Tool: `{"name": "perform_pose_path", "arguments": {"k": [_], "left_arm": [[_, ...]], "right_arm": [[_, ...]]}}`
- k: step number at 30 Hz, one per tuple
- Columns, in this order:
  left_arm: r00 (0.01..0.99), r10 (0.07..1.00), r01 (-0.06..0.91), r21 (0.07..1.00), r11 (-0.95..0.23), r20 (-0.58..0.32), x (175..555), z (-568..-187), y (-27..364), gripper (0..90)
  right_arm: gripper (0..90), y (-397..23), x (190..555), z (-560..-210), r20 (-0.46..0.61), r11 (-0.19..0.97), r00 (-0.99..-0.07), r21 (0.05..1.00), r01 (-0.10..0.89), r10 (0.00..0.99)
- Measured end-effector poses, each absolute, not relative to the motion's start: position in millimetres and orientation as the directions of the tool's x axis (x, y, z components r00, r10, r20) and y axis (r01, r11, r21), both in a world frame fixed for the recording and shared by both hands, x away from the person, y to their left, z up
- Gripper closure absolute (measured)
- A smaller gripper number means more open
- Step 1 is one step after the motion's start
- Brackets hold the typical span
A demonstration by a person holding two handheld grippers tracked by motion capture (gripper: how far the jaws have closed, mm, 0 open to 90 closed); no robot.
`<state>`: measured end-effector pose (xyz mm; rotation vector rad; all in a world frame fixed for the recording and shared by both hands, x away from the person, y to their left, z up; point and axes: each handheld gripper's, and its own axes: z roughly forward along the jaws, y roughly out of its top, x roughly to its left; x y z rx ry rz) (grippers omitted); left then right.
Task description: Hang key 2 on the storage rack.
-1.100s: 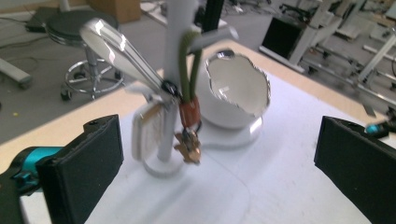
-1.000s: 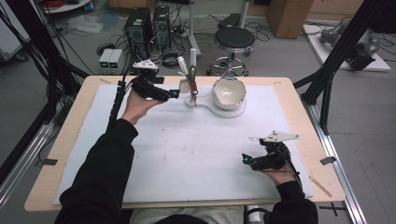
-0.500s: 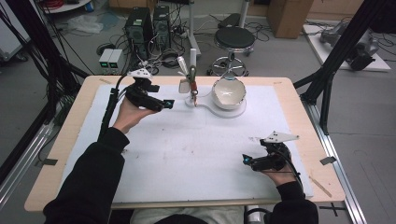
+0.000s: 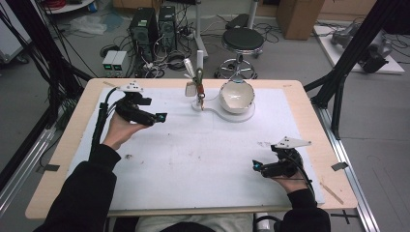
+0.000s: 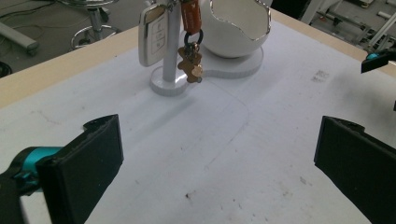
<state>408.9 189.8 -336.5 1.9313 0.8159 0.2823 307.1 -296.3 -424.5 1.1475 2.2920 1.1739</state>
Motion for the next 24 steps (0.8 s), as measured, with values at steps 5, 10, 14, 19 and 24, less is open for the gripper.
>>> {"name": "perform_pose_path", "arguments": {"k": [5, 10, 14, 19, 24], "left_arm": [[0.741, 0.654, 0.427, 0.858, -0.287, -0.150, 399, -344, 201, 1.7], [0.727, 0.668, 0.441, 0.853, -0.280, -0.157, 387, -350, 214, 1.7], [0.720, 0.676, 0.448, 0.848, -0.282, -0.155, 378, -354, 223, 1.7], [0.713, 0.684, 0.449, 0.851, -0.272, -0.157, 368, -362, 232, 1.7], [0.711, 0.691, 0.446, 0.845, -0.297, -0.133, 356, -367, 237, 1.7]], "right_arm": [[0.6, -295, 307, -425, 0.069, 0.346, -0.628, 0.786, 0.513, 0.775], [0.6, -294, 307, -425, 0.062, 0.347, -0.625, 0.788, 0.509, 0.778], [0.6, -292, 307, -426, 0.061, 0.352, -0.625, 0.782, 0.515, 0.779], [0.7, -292, 307, -428, 0.055, 0.360, -0.623, 0.775, 0.520, 0.781], [0.6, -293, 306, -429, 0.054, 0.361, -0.618, 0.770, 0.526, 0.784]]}}
